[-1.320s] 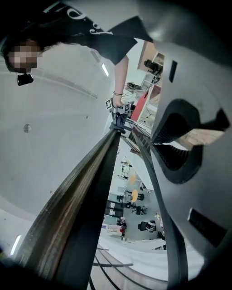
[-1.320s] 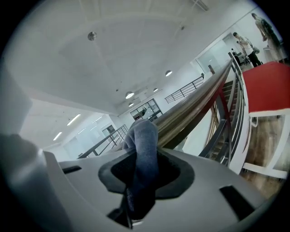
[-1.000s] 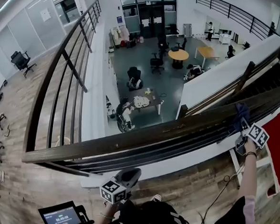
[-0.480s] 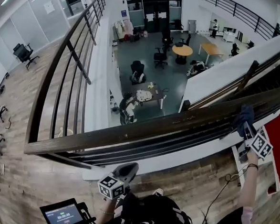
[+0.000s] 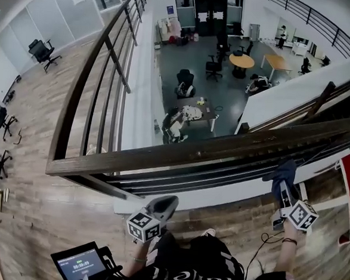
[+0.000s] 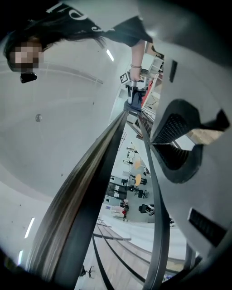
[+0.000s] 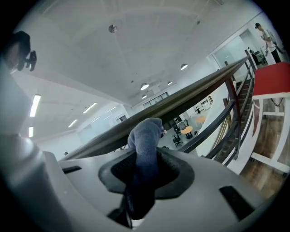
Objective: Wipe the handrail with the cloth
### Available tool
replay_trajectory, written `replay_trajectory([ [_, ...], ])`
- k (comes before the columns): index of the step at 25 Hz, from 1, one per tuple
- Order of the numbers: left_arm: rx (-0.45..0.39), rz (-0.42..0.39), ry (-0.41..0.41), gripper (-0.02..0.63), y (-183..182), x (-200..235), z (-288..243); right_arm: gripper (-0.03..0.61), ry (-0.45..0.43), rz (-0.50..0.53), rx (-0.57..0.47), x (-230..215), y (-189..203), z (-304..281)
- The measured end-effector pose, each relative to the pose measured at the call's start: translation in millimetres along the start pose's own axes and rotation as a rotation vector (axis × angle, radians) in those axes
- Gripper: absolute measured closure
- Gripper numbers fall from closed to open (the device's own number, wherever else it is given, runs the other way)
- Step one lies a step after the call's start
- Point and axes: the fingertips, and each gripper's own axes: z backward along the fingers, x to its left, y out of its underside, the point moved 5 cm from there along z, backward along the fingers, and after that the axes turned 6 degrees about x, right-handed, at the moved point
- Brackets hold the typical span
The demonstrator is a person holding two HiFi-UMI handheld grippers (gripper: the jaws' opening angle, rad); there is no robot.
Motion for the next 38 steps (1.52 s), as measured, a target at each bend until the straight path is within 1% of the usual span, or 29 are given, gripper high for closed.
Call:
replay_trajectory([
  [2,-0.009,-0.001,-0.018,0.614,4.1,13.5,20.1,0.486,-0.026,-0.012,0.033,30.7,32.3,-11.9],
  [6,-0.021,0.002,-0.05,0.614,21.8,35.3,35.0,0.486,-0.101,-0.07,0.077,69.0,92.7,-41.5],
  [8,-0.023,0.008,-0.064,0.614,29.4,48.2,58.3,0.486,-0.149,-0.091,0.108,107.9,123.3,-54.9],
  [10,-0.017,0.013,-0.074,0.614,36.5,64.7,91.5,0.486,-0.203,-0.096,0.153,159.6,155.7,-68.9],
  [13,-0.003,0.017,-0.083,0.614,45.7,92.9,140.3,0.486,-0.281,-0.075,0.226,239.2,202.7,-95.0],
  [16,0.006,0.018,-0.094,0.614,51.1,118.0,174.1,0.486,-0.363,-0.051,0.296,308.8,243.2,-129.8],
  [19,0.007,0.012,-0.101,0.614,56.2,132.3,196.2,0.486,-0.448,-0.024,0.365,368.5,279.6,-159.8],
  [22,-0.006,0.016,-0.116,0.614,52.8,143.3,217.5,0.486,-0.531,0.023,0.434,428.5,310.5,-186.2],
  [25,-0.016,0.029,-0.141,0.614,50.0,151.0,236.6,0.486,-0.582,0.075,0.501,475.3,334.6,-210.4],
  [28,-0.023,0.038,-0.154,0.614,62.4,160.4,249.4,0.486,-0.596,0.119,0.56,503.8,354.7,-232.9],
  [30,-0.03,0.047,-0.173,0.614,69.6,168.5,255.6,0.486,-0.602,0.118,0.594,513.1,369.5,-248.2],
  [33,-0.039,0.063,-0.191,0.614,71.7,172.9,263.8,0.486,-0.582,0.084,0.629,510.4,386.7,-265.1],
  [38,-0.063,0.088,-0.23,0.614,71.8,181.3,271.7,0.486,-0.546,0.024,0.635,490.2,388.5,-279.7],
])
